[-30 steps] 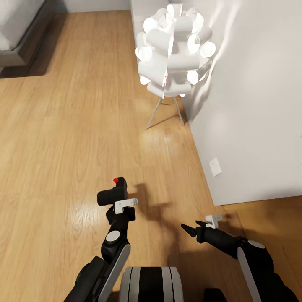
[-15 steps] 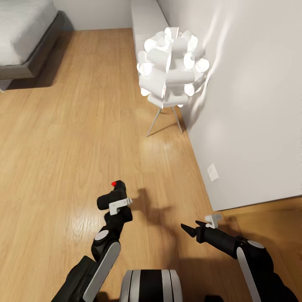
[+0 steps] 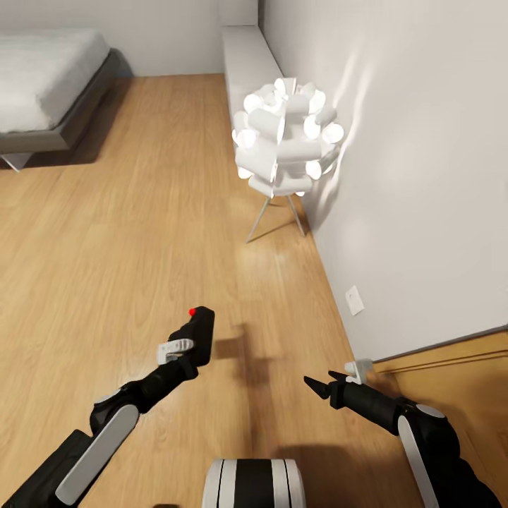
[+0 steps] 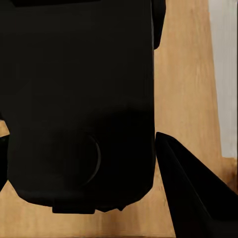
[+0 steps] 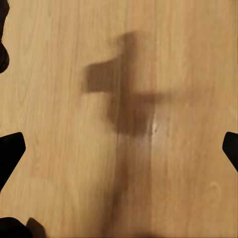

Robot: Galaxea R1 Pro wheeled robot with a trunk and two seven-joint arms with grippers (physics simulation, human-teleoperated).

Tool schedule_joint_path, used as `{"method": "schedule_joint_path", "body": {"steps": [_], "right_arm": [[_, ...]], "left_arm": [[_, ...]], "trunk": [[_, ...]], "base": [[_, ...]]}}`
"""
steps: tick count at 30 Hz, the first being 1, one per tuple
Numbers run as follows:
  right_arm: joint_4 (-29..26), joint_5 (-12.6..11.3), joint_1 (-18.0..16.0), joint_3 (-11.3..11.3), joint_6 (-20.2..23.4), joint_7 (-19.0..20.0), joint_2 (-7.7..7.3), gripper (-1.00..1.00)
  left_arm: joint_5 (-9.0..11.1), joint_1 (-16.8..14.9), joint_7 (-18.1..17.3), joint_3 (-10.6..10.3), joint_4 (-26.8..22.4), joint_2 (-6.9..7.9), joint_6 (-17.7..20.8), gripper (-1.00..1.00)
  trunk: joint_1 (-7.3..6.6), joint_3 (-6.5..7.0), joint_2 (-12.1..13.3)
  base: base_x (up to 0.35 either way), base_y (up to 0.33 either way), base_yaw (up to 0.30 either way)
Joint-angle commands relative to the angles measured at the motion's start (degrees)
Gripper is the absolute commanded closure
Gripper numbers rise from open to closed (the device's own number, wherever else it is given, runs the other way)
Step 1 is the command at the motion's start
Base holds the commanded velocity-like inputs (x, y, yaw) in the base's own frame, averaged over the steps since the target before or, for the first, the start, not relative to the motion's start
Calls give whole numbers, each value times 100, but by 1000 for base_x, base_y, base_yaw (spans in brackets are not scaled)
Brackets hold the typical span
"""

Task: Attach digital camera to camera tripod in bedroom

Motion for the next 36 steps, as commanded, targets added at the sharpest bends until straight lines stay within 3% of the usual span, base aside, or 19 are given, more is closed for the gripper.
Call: {"method": "schedule_joint_path", "body": {"steps": [1, 2, 3, 7, 10, 36], "right_arm": [[-2, -46, -2, -5, 48, -2, 0, -100], [0, -44, -2, -5, 47, -3, 0, -100], [1, -43, -2, -5, 47, -4, 0, -100], [4, -40, -2, -7, 47, -5, 0, -100], [5, -39, -2, -12, 48, -5, 0, -100], [14, -38, -2, -5, 33, -5, 5, -100]], "left_arm": [[192, -2, -68, -11, -3, 99, 8, 100], [415, -3, -218, -11, 11, 257, 4, 100], [501, -4, -271, -10, 20, 326, 4, 100], [712, -5, -404, -16, 36, 532, 31, 100], [801, -5, -454, -31, 39, 597, 66, 100], [883, -3, -468, -23, 48, 561, 75, 100]], "trunk": [[-3, 19, 0], [-6, 41, 1], [-8, 64, 3], [-19, 152, 8], [-26, 219, 12], [-93, 795, 47]], "base": [[0, 0, 0], [0, 0, 0], [0, 0, 0], [0, 0, 0], [0, 0, 0], [0, 0, 0]]}}
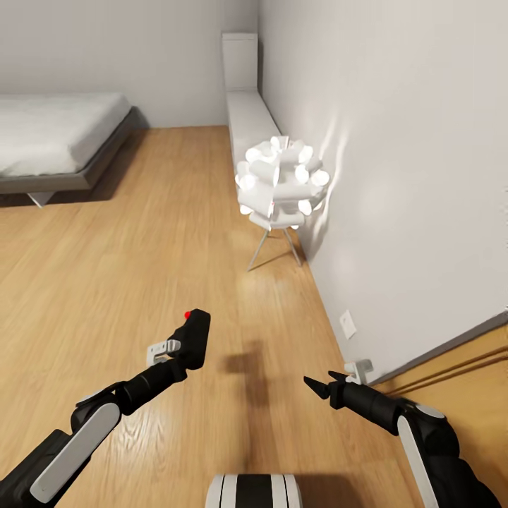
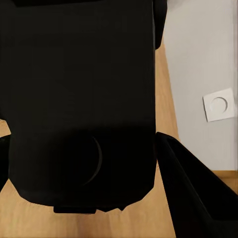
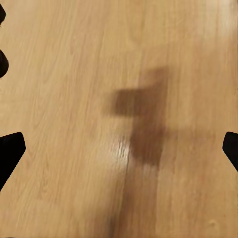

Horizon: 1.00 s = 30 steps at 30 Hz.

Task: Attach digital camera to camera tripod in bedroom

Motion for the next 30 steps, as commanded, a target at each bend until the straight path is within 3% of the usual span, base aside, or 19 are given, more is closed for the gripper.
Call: {"method": "schedule_joint_path", "body": {"steps": [1, 30], "right_arm": [[-2, -45, -3, -5, 50, 0, 1, -100], [7, -44, -3, -15, 44, -24, 38, -100]], "left_arm": [[50, -5, 24, -9, -7, 4, 13, 100], [48, -3, 34, -11, 2, -33, 6, 100]], "trunk": [[-3, 19, 0], [-78, 661, 39]], "base": [[0, 0, 0], [0, 0, 0]]}}
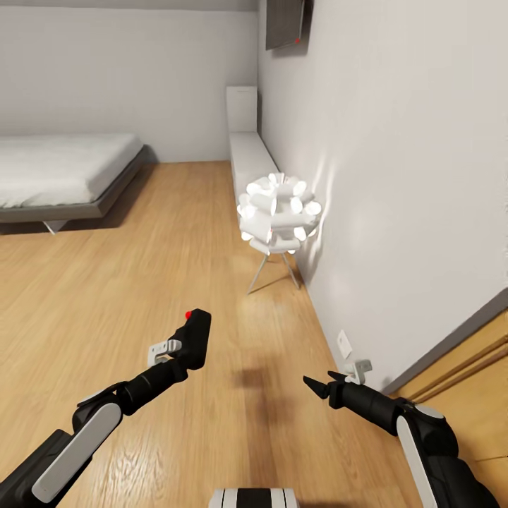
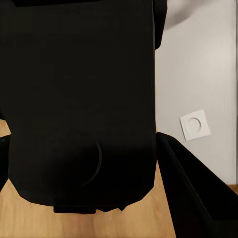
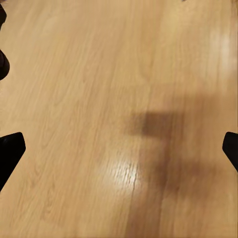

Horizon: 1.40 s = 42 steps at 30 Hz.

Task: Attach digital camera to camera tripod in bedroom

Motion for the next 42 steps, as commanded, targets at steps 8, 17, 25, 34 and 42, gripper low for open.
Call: {"method": "schedule_joint_path", "body": {"steps": [8, 17, 25, 34, 42], "right_arm": [[6, -47, -3, -4, 56, 20, 0, -100], [11, -50, -3, 0, 57, 30, 0, -100], [15, -49, -3, 5, 49, 32, 0, -100], [22, -51, -3, 3, 48, 32, 0, -100], [32, -48, -3, -2, 46, 26, 0, -100]], "left_arm": [[47, -6, 25, -9, -7, 5, 3, 100], [31, -6, 30, -12, -7, -1, 3, 100], [-21, -7, 35, -9, 0, -102, 11, 100], [-29, -6, 292, -9, 2, -168, -6, 100], [-23, -7, 396, -9, 2, -170, -31, 100]], "trunk": [[-21, 173, 9], [-45, 373, 21], [-65, 550, 32], [-88, 750, 44], [-109, 927, 55]], "base": [[0, 0, 0], [0, 0, 0], [0, 0, 0], [0, 0, 0], [0, 0, 0]]}}
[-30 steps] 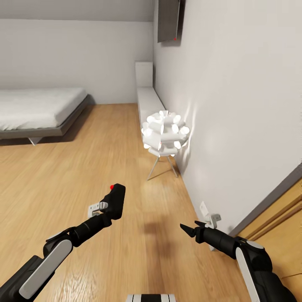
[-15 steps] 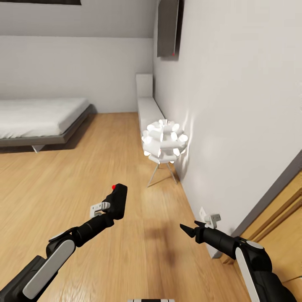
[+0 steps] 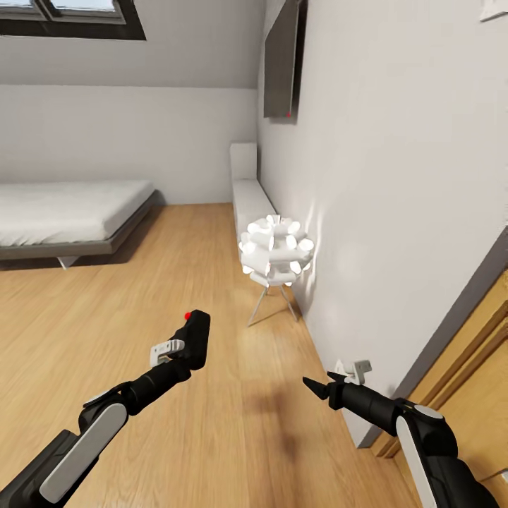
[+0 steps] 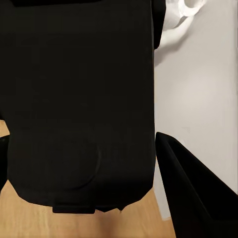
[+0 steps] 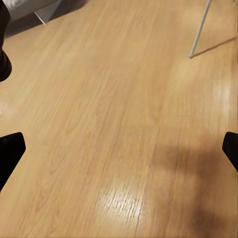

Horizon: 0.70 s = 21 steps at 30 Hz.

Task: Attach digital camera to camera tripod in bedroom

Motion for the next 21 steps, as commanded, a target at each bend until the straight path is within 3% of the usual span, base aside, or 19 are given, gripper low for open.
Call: {"method": "schedule_joint_path", "body": {"steps": [1, 21], "right_arm": [[-2, -46, -3, -4, 49, -1, 0, -100], [-1, -41, -3, -7, 45, -3, 0, -100]], "left_arm": [[54, -5, 43, -9, -10, 5, 7, 100], [56, -5, 48, -10, -10, 4, -4, 100]], "trunk": [[-3, 18, -1], [-55, 461, 26]], "base": [[0, 0, 0], [0, 0, 0]]}}
